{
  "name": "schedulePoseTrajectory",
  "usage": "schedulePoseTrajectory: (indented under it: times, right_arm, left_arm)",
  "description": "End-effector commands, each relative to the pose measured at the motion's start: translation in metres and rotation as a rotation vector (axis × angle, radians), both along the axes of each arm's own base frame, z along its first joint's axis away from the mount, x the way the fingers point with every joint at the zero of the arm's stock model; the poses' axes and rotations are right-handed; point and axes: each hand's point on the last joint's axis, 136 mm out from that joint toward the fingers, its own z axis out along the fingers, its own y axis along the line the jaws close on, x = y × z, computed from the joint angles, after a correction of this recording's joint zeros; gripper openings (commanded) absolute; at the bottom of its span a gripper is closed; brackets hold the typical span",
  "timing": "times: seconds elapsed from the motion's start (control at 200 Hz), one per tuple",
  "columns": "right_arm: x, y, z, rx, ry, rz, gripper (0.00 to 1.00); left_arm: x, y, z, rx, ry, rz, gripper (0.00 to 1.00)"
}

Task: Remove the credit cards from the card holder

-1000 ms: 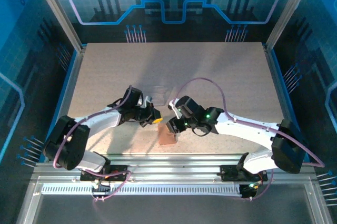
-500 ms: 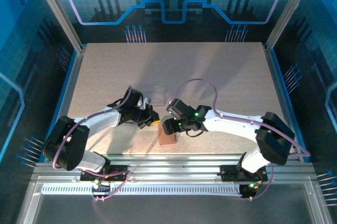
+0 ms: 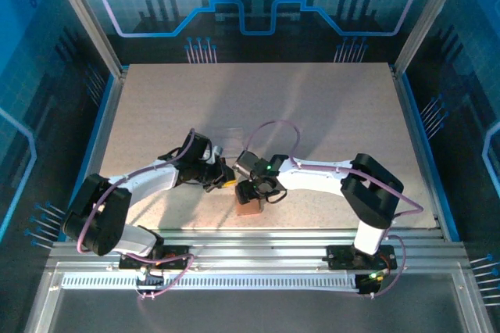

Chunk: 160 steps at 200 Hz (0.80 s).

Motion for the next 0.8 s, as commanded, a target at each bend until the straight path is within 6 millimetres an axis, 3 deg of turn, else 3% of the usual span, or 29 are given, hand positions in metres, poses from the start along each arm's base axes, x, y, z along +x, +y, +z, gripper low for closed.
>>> schedulePoseTrajectory:
  times: [0.0,0.215,0.795]
  right_arm:
    - [-0.003,-0.002,-0.002,-0.023,0.000,-0.018,0.72]
    - [-0.003,-0.006,0.002,-0.004,-0.006,-0.024,0.64]
    - [-0.001,-0.024,0.014,0.027,-0.025,-0.047,0.53]
  left_arm:
    - [-0.002,0.002,-0.002,-0.005,0.009,0.003,0.03]
    - [-0.001,0.000,-0.001,-0.013,0.011,-0.001,0.02]
    - [0.003,-0.001,0.004,-0.011,0.005,0.001,0.02]
